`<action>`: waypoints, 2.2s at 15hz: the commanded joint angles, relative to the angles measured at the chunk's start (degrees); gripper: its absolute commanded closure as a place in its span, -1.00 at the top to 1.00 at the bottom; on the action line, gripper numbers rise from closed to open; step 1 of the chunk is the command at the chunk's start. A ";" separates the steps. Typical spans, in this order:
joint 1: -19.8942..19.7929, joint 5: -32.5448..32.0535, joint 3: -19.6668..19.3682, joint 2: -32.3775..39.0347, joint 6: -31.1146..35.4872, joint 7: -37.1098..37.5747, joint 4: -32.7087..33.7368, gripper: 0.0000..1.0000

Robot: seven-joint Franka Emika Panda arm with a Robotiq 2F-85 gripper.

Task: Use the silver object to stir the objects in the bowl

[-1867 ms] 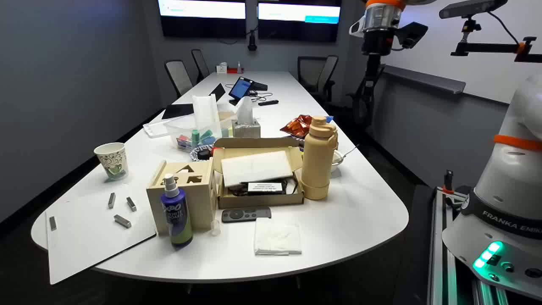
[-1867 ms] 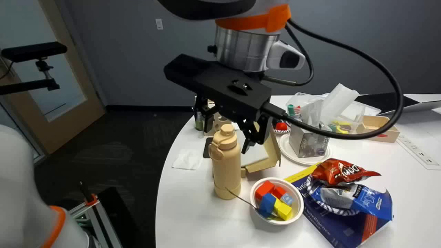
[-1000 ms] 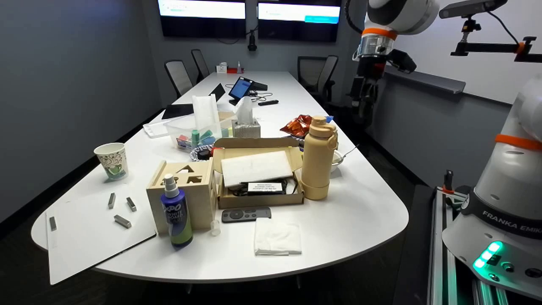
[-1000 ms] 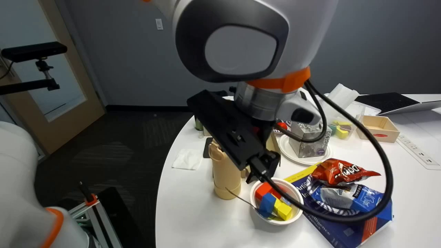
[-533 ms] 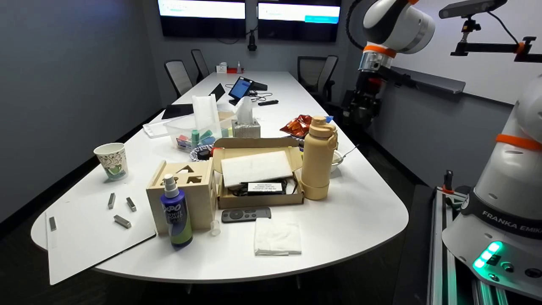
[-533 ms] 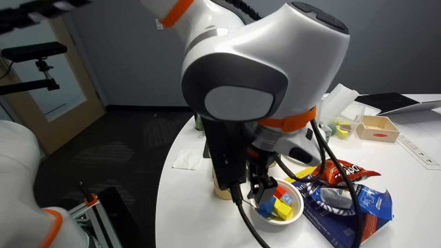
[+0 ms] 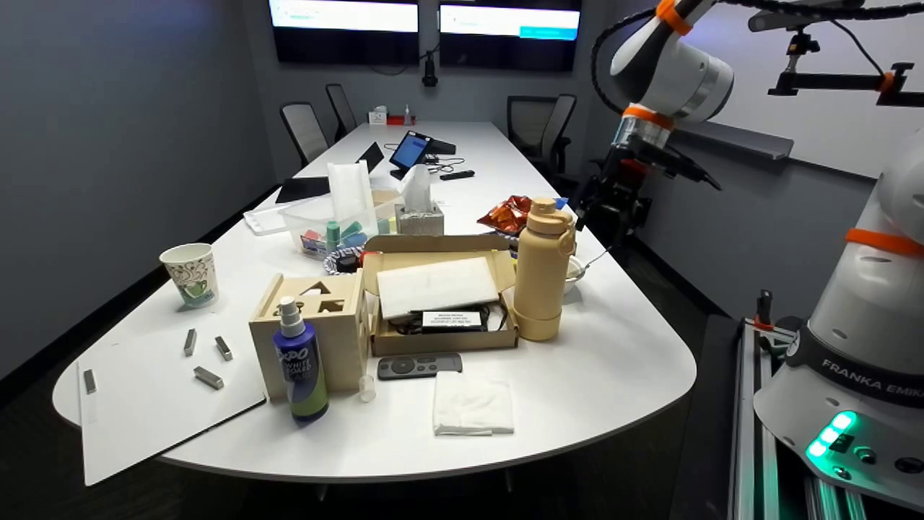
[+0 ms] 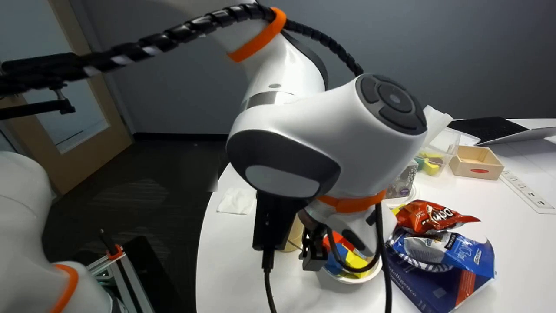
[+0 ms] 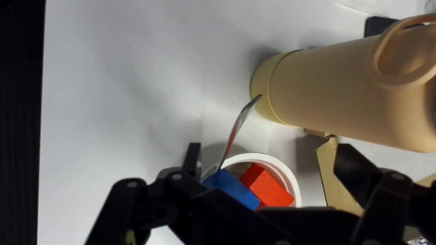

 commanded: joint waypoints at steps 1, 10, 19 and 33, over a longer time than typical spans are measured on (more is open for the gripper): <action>0.43 7.53 0.95 0.57 3.00 -0.23 -2.08 1.00; -1.64 17.34 0.83 4.08 5.88 -0.66 -2.97 1.00; -4.36 24.72 0.21 5.64 4.57 -1.73 -3.15 1.00; -5.65 29.54 0.19 6.93 -1.11 -4.09 -3.20 1.00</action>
